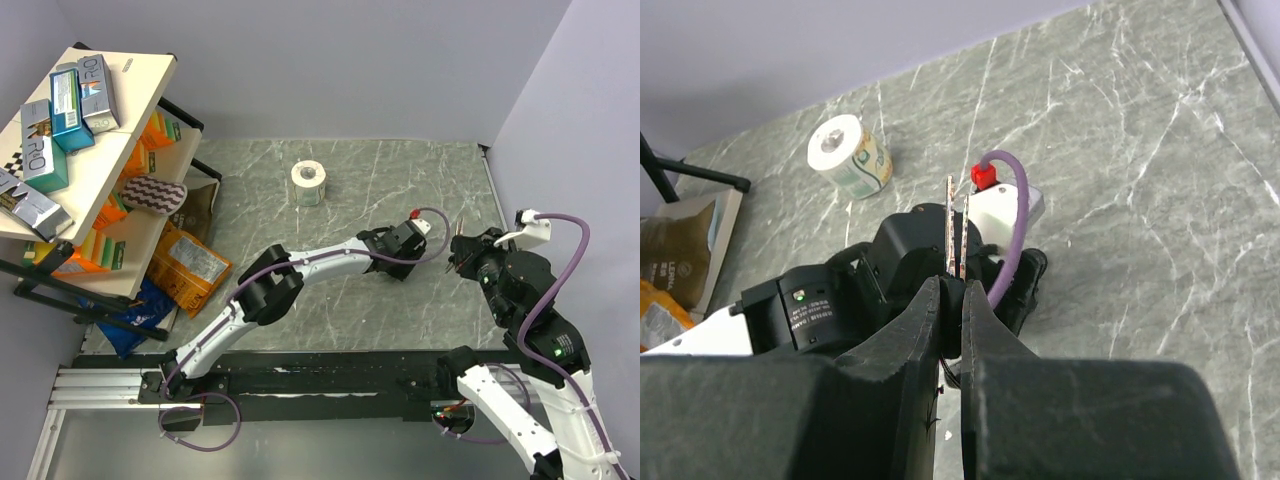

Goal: Unlock with the key

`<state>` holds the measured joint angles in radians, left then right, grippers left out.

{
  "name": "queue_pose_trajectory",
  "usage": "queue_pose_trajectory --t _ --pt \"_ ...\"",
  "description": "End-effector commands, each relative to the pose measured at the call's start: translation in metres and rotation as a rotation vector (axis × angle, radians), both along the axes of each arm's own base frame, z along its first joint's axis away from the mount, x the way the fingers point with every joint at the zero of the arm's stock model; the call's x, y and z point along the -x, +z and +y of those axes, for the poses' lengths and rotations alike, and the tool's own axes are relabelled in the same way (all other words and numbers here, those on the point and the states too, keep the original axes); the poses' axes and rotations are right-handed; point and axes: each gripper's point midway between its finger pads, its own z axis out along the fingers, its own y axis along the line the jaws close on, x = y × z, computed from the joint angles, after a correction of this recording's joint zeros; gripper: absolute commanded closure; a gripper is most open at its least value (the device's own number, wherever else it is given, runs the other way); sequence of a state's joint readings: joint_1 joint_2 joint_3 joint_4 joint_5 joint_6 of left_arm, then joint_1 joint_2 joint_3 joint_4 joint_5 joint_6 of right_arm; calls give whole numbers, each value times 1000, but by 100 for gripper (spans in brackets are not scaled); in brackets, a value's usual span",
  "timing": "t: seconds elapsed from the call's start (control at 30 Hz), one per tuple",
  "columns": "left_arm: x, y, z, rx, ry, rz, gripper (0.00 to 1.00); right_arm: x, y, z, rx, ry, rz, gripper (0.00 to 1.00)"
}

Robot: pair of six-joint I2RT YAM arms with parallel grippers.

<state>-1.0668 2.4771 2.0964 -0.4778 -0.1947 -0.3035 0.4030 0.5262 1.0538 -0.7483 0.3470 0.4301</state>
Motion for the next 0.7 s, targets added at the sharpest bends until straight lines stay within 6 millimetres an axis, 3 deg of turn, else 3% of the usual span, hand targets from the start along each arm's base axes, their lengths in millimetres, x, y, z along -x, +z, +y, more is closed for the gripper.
queue_pose_trajectory --t 0.0,0.07,0.1,0.13,0.23,0.33,0.37,0.43,0.47,0.53,0.57,0.67 --pt "30 -78 42 -240 -13 103 54 5 2 4 -29 27 -35 100" --pt "41 -87 43 -242 -38 155 71 5 4 5 -38 35 -51 100" --pt "43 -92 44 -238 -51 182 90 5 5 5 -36 37 -54 100" --pt "47 -93 42 -225 -64 203 98 4 7 6 -32 42 -60 100" --pt "47 -75 30 -165 -61 228 99 2 10 7 -10 51 -56 100" --pt "33 -25 17 -41 -8 242 99 1 14 7 -6 53 -64 100" --pt "31 9 9 48 -6 258 99 0 17 9 -11 58 -75 100" --pt "17 41 10 186 87 338 99 -1 20 11 -14 67 -80 100" --pt "1 83 9 316 104 335 99 -3 22 11 -14 66 -84 100" --pt "6 105 12 436 142 452 99 -4 26 13 -14 71 -90 100" --pt "-1 135 16 522 167 464 99 -5 28 14 -16 77 -94 100" --pt "-2 171 24 634 171 503 99 -9 36 18 -10 93 -110 100"
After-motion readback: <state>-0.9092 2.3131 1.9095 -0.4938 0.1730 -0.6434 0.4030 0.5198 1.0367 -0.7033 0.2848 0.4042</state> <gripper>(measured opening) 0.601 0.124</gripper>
